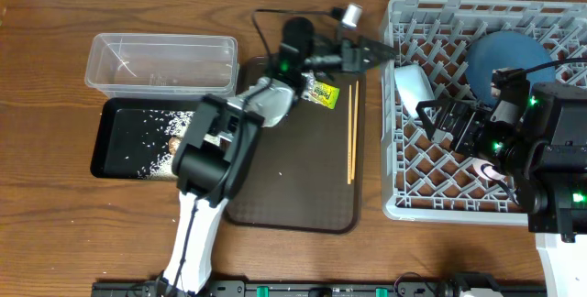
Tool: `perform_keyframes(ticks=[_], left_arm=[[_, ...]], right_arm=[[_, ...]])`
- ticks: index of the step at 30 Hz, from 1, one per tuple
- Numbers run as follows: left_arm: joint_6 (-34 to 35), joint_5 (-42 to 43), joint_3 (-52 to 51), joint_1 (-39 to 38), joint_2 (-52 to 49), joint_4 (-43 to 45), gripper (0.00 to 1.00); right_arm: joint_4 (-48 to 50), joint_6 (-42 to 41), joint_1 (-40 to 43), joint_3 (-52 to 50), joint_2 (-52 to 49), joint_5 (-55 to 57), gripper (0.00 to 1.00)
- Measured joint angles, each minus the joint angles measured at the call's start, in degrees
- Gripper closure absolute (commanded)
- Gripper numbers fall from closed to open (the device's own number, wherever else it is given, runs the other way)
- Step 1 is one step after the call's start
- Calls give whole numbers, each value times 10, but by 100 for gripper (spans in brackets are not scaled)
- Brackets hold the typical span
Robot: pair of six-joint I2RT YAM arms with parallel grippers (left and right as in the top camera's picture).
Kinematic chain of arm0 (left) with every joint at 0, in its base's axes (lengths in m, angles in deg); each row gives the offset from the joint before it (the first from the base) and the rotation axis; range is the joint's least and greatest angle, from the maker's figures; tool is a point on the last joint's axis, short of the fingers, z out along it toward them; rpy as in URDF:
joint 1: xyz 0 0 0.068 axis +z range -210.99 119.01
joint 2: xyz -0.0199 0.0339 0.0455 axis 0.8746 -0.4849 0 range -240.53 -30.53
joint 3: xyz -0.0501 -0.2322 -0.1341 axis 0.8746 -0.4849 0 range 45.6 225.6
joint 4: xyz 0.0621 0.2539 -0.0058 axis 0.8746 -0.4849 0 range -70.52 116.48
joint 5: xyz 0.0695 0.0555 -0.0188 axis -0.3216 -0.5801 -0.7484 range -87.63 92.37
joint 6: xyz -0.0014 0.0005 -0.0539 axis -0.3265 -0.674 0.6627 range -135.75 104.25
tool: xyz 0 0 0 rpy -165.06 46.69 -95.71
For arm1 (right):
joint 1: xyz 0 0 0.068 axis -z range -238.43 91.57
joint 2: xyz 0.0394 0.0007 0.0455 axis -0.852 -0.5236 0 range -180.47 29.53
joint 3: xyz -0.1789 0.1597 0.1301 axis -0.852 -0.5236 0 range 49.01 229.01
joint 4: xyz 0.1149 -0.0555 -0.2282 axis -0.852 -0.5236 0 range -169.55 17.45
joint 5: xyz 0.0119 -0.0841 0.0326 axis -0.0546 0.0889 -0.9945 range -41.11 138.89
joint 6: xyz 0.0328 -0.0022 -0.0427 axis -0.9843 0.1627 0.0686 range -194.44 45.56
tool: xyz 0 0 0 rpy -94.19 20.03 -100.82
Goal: Sort waste into correct bins and load items into the dishwasher rack
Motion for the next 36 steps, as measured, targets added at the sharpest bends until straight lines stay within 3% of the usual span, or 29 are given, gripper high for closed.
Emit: perform_keyframes(ticks=[5, 8, 11, 13, 15, 17, 20, 24, 26, 29, 36], left_arm=[[0, 24, 0, 51, 13, -16, 2], [-10, 28, 0, 82, 49, -70, 2], [-47, 20, 1, 109, 106, -172, 2], [-96, -7, 4, 124, 159, -311, 2], [-162, -57, 7, 132, 214, -465, 2], [-242, -162, 13, 130, 274, -644, 2], [-346, -316, 11, 111, 341, -786, 2], [-453, -465, 12, 63, 395, -900, 2], [-482, -498, 12, 49, 399, -941, 0], [-509, -538, 4, 44, 391, -974, 6], [-545, -597, -44, 46, 314, -911, 6]], right_arm=[[0, 41, 0, 0, 0, -25, 1], [-2, 60, -2, 0, 0, -35, 1], [-1, 70, -6, 0, 0, -40, 1], [3, 74, -6, 0, 0, -42, 1], [5, 77, -6, 0, 0, -44, 1], [6, 78, -6, 0, 0, -46, 1], [5, 79, -6, 0, 0, -47, 1], [7, 80, -6, 0, -8, -46, 1], [7, 80, -6, 0, -16, -45, 1], [7, 81, -6, 0, -31, -43, 1], [3, 81, -6, 0, -58, -43, 1]])
